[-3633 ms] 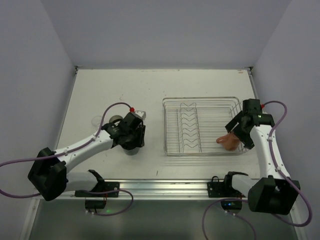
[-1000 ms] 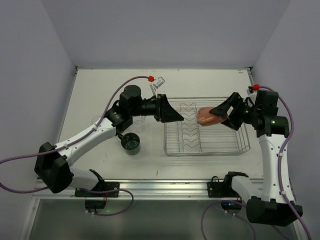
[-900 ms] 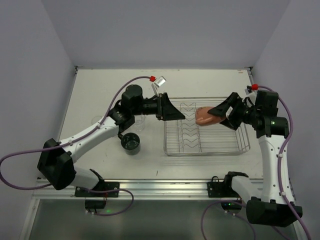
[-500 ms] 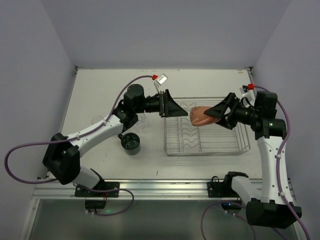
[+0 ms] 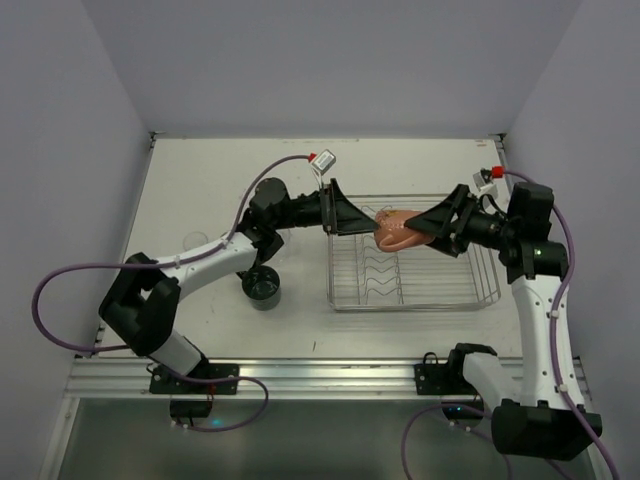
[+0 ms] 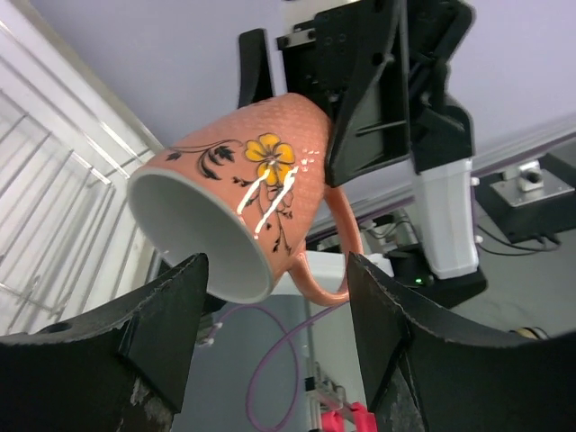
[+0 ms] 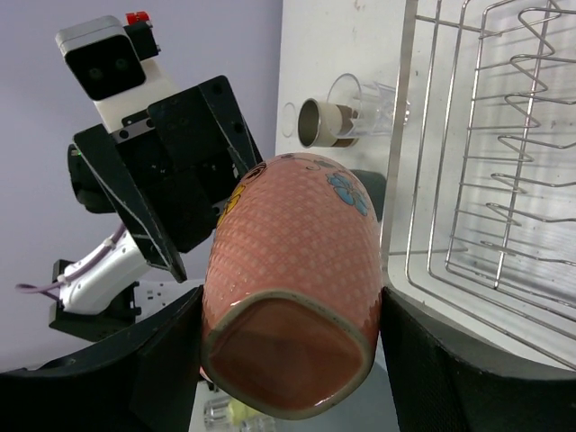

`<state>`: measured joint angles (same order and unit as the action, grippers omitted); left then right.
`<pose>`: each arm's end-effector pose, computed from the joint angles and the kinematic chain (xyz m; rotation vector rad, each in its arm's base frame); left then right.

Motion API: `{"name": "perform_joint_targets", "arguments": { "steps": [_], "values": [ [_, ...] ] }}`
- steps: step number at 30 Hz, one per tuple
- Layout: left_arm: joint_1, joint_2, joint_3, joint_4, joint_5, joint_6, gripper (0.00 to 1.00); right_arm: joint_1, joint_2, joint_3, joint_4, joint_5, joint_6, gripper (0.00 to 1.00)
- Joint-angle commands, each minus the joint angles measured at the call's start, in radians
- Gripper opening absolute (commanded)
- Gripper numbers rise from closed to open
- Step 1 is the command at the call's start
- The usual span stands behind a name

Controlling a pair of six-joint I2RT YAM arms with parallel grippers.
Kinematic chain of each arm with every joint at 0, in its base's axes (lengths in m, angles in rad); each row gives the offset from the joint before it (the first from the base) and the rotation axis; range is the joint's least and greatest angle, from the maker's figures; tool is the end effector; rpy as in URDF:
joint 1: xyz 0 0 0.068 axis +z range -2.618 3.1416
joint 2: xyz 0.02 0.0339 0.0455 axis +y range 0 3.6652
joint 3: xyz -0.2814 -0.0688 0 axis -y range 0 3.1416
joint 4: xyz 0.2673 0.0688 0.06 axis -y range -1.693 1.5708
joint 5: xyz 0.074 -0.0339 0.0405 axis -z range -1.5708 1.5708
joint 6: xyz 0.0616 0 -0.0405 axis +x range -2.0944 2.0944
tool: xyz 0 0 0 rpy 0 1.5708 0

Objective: Unload the cups from the dish rack

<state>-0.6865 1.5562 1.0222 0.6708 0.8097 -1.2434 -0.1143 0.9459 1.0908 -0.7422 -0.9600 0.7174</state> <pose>0.2749 -0.2829 0.3264 0.3372 1.8698 -2.0239 0.2061 0.0271 0.3782 0.3202 2.1624 1.3789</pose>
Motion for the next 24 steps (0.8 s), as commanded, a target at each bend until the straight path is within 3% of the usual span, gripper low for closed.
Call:
{"name": "perform_joint_targets", "arguments": {
  "steps": [1, 9, 24],
  "values": [
    [0.005, 0.028, -0.052, 0.383, 0.032, -0.174, 0.67, -0.004, -0.013, -0.008, 0.109, -0.124, 0.071, 0.0],
    [-0.01, 0.074, -0.077, 0.663, 0.009, -0.364, 0.66, 0.002, -0.01, -0.08, 0.259, -0.172, 0.14, 0.0],
    [-0.062, 0.128, -0.044, 0.592, -0.043, -0.361, 0.6, 0.051, -0.012, -0.077, 0.256, -0.14, 0.093, 0.0]
  ]
}}
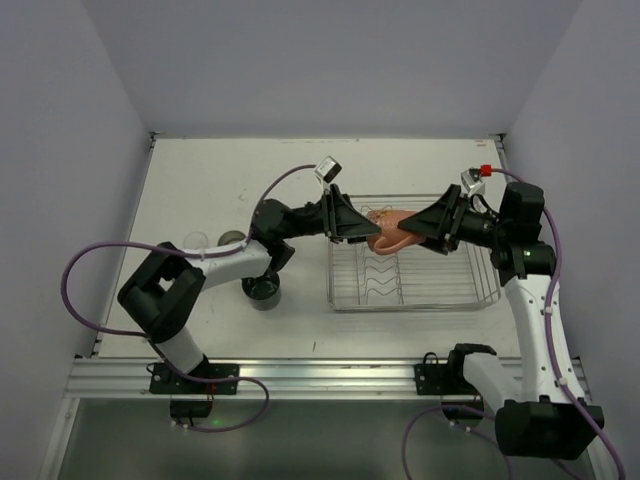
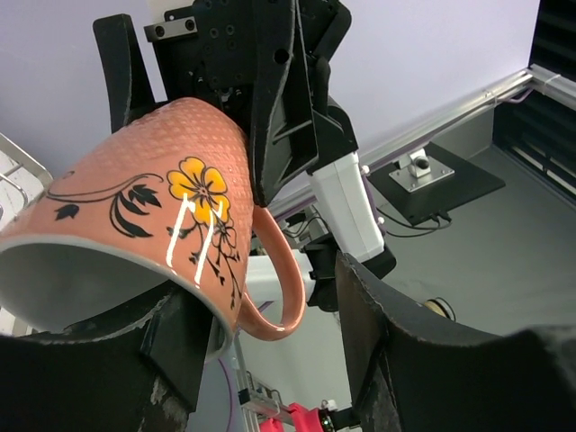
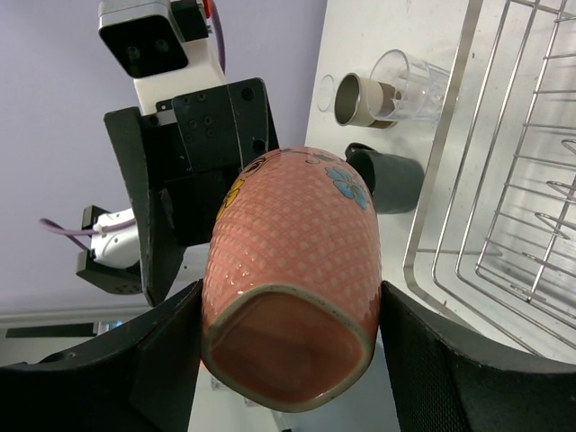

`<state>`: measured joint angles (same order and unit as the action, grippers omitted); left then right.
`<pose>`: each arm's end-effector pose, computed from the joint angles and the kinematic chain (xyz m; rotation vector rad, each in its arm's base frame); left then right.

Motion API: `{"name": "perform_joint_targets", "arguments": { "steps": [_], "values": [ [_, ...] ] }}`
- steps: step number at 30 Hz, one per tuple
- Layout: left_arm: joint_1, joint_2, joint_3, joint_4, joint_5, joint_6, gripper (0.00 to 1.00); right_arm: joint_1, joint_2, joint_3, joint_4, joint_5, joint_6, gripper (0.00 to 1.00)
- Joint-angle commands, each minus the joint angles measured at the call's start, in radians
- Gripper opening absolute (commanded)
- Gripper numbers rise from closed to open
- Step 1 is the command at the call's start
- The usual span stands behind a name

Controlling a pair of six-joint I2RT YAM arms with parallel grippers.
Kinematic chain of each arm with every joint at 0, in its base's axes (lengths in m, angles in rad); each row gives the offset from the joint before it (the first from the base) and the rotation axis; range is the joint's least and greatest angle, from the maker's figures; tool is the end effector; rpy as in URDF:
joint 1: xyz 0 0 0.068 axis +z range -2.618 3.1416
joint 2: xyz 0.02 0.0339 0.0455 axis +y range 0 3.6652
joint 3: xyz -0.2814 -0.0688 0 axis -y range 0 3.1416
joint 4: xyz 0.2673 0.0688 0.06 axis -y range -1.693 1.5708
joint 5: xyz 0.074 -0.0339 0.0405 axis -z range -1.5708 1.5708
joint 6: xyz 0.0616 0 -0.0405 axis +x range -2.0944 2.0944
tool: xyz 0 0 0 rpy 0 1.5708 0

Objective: Unload the cups from the dish rack

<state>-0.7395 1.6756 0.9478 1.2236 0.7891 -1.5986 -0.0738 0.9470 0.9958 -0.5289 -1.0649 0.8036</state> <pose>0.2603 -0.2966 0.3162 0.3005 1.6491 -2.3456 0.2152 0.0381 0.3669 0.2015 2.1064 1.5282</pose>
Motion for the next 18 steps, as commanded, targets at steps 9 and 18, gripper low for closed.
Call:
{"name": "perform_joint_targets", "arguments": {
  "steps": [9, 18],
  "values": [
    [-0.027, 0.03, 0.062, 0.033, -0.022, -0.011, 0.36, 0.032, -0.016, 0.023, 0.046, -0.029, 0.002, 0.0],
    [-0.031, 0.039, 0.06, 0.056, -0.01, -0.037, 0.0, 0.042, -0.02, 0.035, 0.004, -0.007, -0.038, 0.0]
  ]
}}
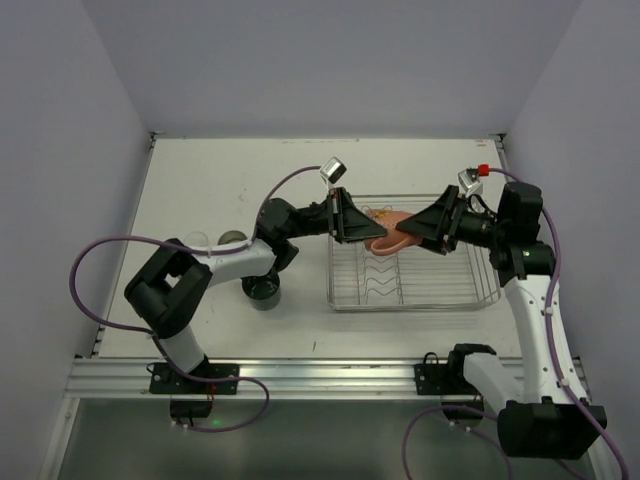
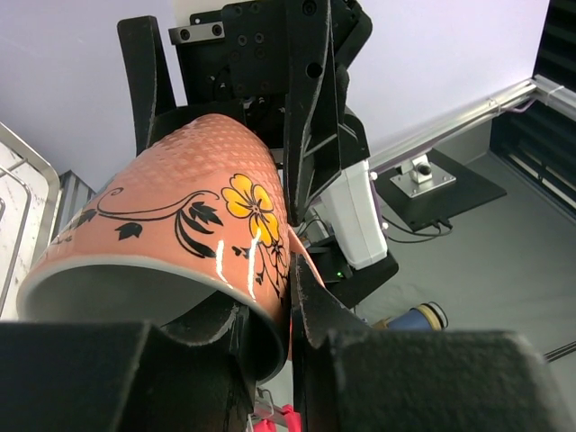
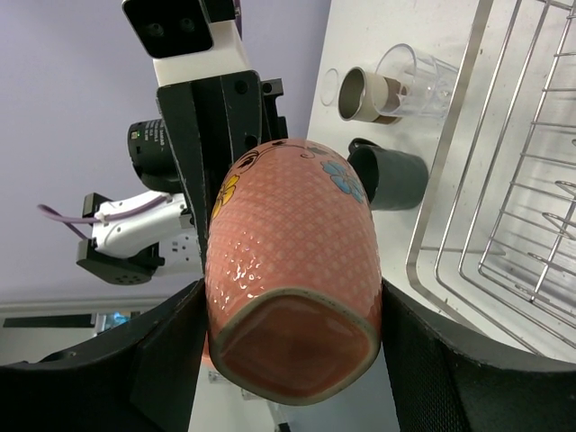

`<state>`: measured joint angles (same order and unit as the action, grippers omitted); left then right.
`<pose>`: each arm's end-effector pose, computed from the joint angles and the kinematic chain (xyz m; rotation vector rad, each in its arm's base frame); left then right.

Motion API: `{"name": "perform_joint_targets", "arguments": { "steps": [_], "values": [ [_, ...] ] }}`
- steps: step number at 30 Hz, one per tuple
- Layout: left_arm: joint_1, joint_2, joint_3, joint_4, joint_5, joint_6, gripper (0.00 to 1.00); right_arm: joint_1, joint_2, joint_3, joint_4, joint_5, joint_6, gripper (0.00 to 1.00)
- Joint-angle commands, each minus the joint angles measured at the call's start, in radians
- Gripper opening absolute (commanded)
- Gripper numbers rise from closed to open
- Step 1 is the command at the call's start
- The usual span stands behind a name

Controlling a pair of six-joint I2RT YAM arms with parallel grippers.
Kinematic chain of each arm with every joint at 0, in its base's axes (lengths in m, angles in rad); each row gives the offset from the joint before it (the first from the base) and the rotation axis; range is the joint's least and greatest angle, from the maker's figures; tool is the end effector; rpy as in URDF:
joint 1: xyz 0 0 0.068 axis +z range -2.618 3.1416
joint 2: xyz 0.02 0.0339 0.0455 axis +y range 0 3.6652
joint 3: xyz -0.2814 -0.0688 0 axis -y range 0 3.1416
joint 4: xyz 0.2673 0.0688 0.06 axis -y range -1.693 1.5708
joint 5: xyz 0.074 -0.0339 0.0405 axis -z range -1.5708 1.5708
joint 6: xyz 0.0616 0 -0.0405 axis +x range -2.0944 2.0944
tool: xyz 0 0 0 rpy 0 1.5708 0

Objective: Unload the cups from the dish rack

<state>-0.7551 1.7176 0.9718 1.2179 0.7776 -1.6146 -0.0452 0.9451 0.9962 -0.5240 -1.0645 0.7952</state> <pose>0.2640 -0.3078 0.3082 0.2716 1.6832 -2.3628 0.2138 0.0443 0.3679 0.1574 2.1107 1.5374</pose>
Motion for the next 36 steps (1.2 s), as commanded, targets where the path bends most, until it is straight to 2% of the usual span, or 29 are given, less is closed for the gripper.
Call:
{"name": "perform_joint_targets", "arguments": {
  "steps": [1, 4, 5, 11, 16, 17, 19, 24, 28, 29, 30, 33, 34, 36],
  "values": [
    [-0.013, -0.006, 0.034, 0.066, 0.008, -0.025, 0.0, 0.015, -0.017, 0.036, -0.008, -0.003, -0.045, 0.0],
    [-0.007, -0.027, 0.015, 0.054, 0.017, -0.002, 0.0, 0.015, -0.029, 0.05, -0.048, 0.014, -0.079, 0.57],
    [0.002, -0.033, 0.013, 0.04, 0.028, 0.007, 0.0, 0.013, -0.034, 0.065, -0.082, 0.032, -0.105, 0.97],
    [0.081, -0.081, -0.004, -0.05, 0.075, 0.073, 0.0, 0.013, -0.068, 0.108, -0.201, 0.092, -0.174, 0.99],
    [0.18, -0.144, 0.008, -0.234, 0.121, 0.201, 0.0, 0.013, -0.074, 0.116, -0.275, 0.156, -0.223, 0.99],
    [0.218, -0.156, 0.018, -0.327, 0.138, 0.231, 0.0, 0.013, -0.075, 0.114, -0.301, 0.173, -0.232, 0.99],
    [0.282, -0.197, 0.022, -0.401, 0.153, 0.317, 0.0, 0.013, -0.074, 0.114, -0.324, 0.219, -0.252, 0.99],
    [0.439, -0.274, 0.148, -0.959, 0.124, 0.652, 0.0, 0.013, -0.075, 0.113, -0.363, 0.276, -0.278, 0.99],
    [0.589, -0.276, 0.247, -1.286, 0.034, 0.925, 0.0, 0.013, -0.072, 0.111, -0.381, 0.327, -0.298, 0.99],
    [0.606, -0.262, 0.275, -1.427, 0.002, 0.974, 0.0, 0.013, -0.071, 0.111, -0.392, 0.356, -0.301, 0.99],
    [0.62, -0.257, 0.304, -1.496, -0.03, 1.024, 0.0, 0.013, -0.071, 0.111, -0.395, 0.369, -0.306, 0.99],
    [0.648, -0.234, 0.396, -1.693, -0.214, 1.211, 0.0, 0.013, -0.072, 0.108, -0.41, 0.417, -0.32, 0.99],
    [0.649, -0.227, 0.431, -1.733, -0.309, 1.242, 0.0, 0.013, -0.074, 0.108, -0.413, 0.429, -0.324, 0.99],
    [0.652, -0.21, 0.453, -1.816, -0.395, 1.303, 0.0, 0.013, -0.072, 0.104, -0.419, 0.458, -0.329, 0.99]
  ]
}}
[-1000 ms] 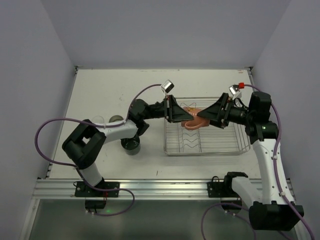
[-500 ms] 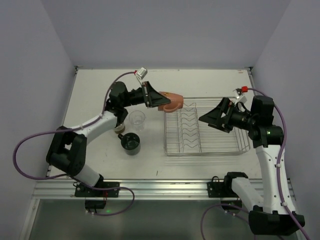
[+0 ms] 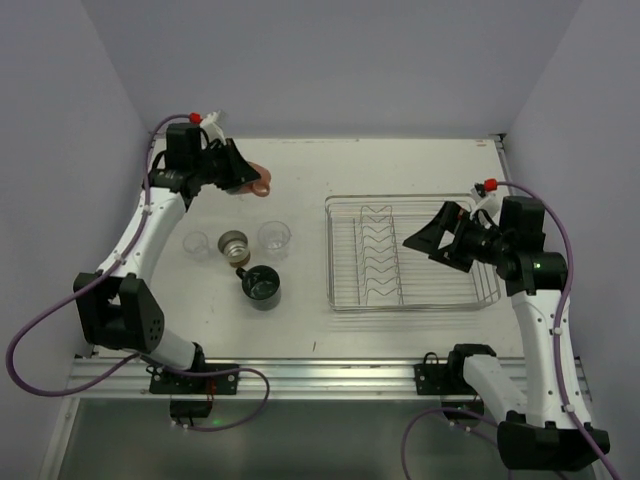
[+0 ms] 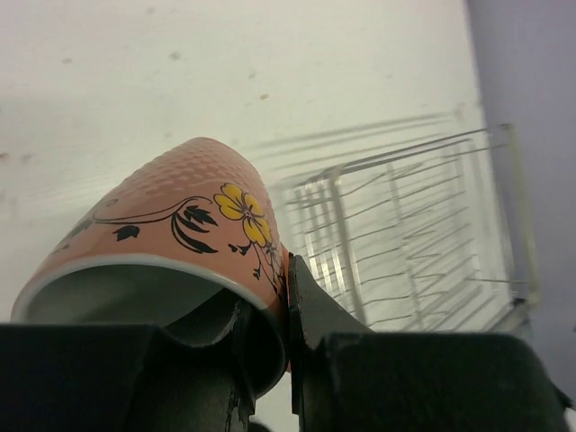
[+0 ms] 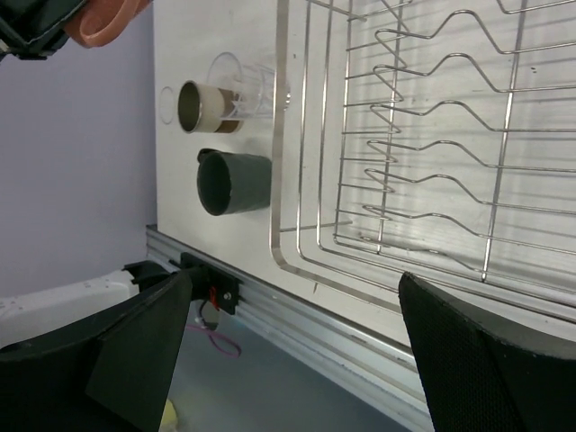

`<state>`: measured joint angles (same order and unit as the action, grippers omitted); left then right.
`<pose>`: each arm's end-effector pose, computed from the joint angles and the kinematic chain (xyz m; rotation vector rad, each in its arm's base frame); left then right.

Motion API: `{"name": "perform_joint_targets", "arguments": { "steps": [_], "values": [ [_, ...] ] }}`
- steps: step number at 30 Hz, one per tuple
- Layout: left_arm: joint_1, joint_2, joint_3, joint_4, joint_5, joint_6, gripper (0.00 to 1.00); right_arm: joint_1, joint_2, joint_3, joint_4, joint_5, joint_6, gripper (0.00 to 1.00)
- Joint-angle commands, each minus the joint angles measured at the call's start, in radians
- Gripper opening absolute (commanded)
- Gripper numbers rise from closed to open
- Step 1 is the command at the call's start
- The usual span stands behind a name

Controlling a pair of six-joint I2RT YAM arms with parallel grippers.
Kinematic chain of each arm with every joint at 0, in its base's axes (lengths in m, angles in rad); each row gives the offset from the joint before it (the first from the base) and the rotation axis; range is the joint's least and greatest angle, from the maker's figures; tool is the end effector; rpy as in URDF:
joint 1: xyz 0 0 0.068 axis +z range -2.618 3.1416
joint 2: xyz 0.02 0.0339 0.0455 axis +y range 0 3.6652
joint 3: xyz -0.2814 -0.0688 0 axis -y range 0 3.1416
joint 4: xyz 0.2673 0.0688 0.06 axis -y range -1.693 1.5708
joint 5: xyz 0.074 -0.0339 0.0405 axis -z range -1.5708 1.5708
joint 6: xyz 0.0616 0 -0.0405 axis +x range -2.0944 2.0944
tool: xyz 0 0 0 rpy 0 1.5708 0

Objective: Unload the cups from the dish rack

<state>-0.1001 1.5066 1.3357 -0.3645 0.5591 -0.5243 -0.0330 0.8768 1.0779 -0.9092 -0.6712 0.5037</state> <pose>0.3789 -0.0709 0.3436 -0.1082 2.1594 -0.9562 0.1840 0.0323 0.3625 0.2495 2.2762 1.0095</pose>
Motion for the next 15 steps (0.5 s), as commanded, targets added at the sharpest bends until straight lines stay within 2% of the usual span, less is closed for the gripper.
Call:
{"name": "perform_joint_targets", "arguments": {
  "steps": [1, 7, 15],
  "values": [
    [-0.003, 0.009, 0.106, -0.272, -0.253, 0.228, 0.0, 0.001, -0.006, 0.017, -0.034, 0.074, -0.039, 0.99],
    [-0.004, 0.055, 0.132, -0.346, -0.431, 0.305, 0.0, 0.001, 0.001, 0.002, -0.03, 0.094, -0.045, 0.99],
    [-0.004, 0.129, 0.131, -0.326, -0.534, 0.311, 0.0, 0.002, -0.002, -0.022, -0.01, 0.087, -0.04, 0.99]
  ]
}}
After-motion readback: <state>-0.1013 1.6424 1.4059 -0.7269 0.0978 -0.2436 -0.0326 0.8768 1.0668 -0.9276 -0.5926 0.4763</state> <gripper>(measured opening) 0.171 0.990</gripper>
